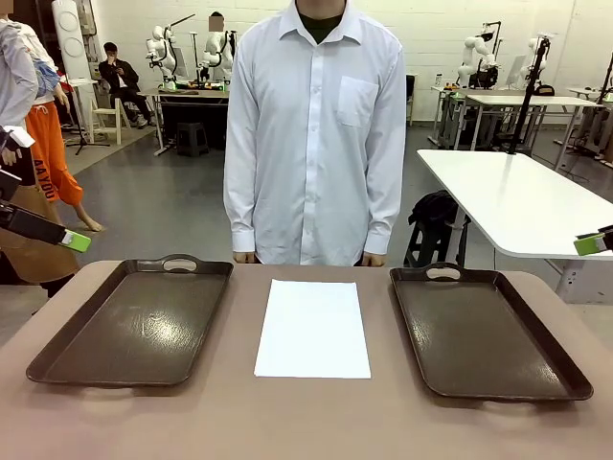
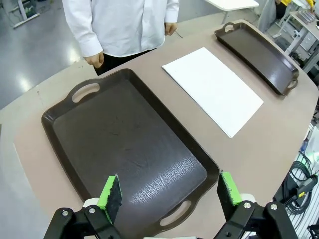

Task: Sort the A4 documents.
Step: Receive the A4 Paper.

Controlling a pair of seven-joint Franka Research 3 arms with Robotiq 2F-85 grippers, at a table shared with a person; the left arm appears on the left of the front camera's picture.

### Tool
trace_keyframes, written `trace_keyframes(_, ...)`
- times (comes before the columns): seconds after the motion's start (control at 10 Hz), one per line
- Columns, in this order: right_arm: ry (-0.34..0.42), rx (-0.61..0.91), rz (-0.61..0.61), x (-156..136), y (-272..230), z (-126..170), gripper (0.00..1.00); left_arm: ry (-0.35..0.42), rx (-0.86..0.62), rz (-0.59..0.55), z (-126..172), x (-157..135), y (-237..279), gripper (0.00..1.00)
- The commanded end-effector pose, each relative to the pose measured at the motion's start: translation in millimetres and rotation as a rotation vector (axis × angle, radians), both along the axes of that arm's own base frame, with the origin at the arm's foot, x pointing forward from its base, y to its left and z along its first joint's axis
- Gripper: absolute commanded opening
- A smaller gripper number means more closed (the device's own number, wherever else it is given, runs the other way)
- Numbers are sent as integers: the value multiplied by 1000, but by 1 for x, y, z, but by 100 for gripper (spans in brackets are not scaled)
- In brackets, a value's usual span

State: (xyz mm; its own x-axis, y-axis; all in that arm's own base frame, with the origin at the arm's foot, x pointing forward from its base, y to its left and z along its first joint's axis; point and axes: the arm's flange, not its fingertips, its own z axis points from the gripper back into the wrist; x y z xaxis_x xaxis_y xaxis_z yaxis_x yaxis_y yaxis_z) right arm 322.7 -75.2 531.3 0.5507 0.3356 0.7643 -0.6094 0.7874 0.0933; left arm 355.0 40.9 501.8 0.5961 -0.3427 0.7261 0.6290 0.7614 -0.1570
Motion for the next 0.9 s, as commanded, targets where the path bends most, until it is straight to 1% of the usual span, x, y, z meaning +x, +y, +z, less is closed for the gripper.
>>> trace_keyframes(0.0,-4,5,17,-42,30,-59,100,-10,-13,4,-33,-31,-3,100)
trace_keyframes(0.4,17,-1,10,-37,33,-60,100,-8,-26,-9,-36,-29,-1,100)
trace_keyframes(0.5,33,-7,-18,-36,32,-62,100,17,-23,10,-36,-26,0,100)
trace_keyframes(0.6,74,17,-86,-32,29,-64,100,49,-25,20,-35,-23,-1,100)
trace_keyframes(0.7,32,-16,7,6,6,-9,100,12,-17,16,-6,1,8,100)
trace_keyframes(0.8,32,-16,7,6,6,-9,100,12,-17,16,-6,1,8,100)
